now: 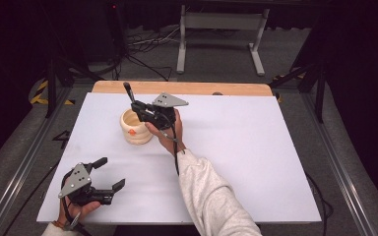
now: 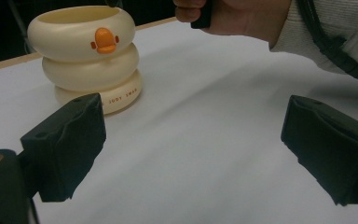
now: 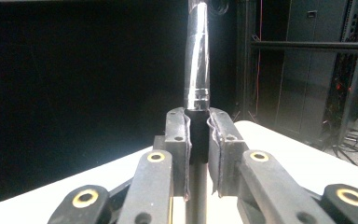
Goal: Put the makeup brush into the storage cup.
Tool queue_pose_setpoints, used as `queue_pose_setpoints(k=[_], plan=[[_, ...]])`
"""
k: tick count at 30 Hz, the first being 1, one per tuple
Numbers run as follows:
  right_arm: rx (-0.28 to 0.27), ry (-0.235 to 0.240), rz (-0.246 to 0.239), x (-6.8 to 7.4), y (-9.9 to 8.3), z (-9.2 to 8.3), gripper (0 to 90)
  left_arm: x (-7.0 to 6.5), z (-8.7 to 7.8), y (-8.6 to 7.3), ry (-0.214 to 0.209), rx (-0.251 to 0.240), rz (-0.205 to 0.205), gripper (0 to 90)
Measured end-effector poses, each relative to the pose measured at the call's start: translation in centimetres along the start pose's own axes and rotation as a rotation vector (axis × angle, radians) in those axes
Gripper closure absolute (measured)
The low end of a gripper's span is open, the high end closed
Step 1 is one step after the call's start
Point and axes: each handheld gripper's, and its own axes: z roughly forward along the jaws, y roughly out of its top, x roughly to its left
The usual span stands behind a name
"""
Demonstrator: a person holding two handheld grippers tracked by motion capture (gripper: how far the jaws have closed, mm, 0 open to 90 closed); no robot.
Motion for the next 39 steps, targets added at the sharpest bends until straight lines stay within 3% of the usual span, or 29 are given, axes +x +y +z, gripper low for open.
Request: queue_pose_setpoints(k=[10, 19, 34, 39], plan=[[0.012, -0.016, 0.028, -0.7, -1.2, 0.6, 79.8, 0.0, -0.1, 0.0, -0.001, 0.002, -0.004, 7.5], [0.032, -0.037, 0.048, -0.5, -2.3, 0.6, 79.7, 0.2, -0.1, -0.1, 0.000, 0.001, -0.007, 7.5], [0.048, -0.070, 0.052, -0.4, -3.3, -0.3, 78.8, 0.1, -0.1, 0.0, 0.016, 0.011, -0.004, 7.0], [0.048, -0.083, 0.029, -0.4, -2.9, -0.9, 71.7, 0.2, -0.1, 0.0, 0.015, 0.013, 0.001, 6.9]])
